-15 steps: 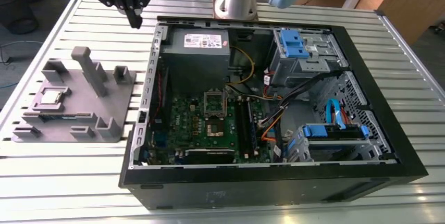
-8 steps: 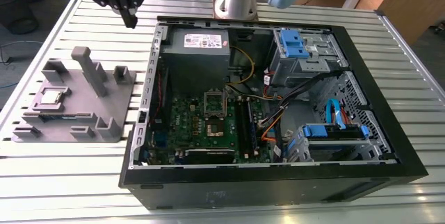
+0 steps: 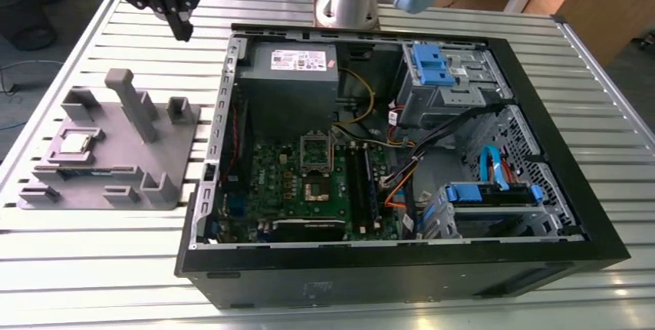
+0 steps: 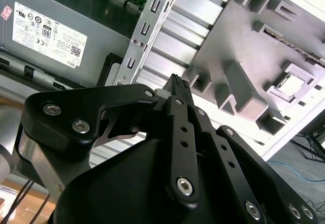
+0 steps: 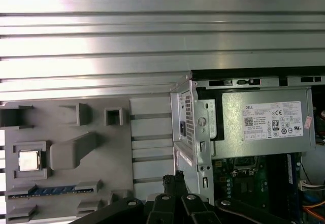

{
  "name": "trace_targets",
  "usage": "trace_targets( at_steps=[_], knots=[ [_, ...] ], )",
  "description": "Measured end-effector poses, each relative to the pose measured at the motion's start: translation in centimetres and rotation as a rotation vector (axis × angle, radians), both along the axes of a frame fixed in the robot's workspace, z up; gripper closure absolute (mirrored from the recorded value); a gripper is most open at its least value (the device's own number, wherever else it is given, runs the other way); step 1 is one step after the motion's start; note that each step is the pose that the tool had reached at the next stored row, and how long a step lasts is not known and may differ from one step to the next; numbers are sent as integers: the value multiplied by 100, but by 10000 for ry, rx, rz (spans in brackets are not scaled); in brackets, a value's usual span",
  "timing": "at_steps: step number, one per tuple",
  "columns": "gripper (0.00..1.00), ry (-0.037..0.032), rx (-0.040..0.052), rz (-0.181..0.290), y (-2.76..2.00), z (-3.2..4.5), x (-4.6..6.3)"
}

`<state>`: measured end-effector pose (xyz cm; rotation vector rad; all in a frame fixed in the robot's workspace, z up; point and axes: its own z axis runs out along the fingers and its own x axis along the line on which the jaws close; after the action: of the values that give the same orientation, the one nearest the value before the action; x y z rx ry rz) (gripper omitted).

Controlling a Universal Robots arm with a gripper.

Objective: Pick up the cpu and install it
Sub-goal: 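Reach for the cpu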

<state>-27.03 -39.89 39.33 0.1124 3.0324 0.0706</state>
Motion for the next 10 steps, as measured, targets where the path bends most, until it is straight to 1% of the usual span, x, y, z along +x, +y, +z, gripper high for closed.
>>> trace_targets(
  at_steps=[10],
  knots=[
    [89, -9, 0, 0, 0, 0, -33]
  ],
)
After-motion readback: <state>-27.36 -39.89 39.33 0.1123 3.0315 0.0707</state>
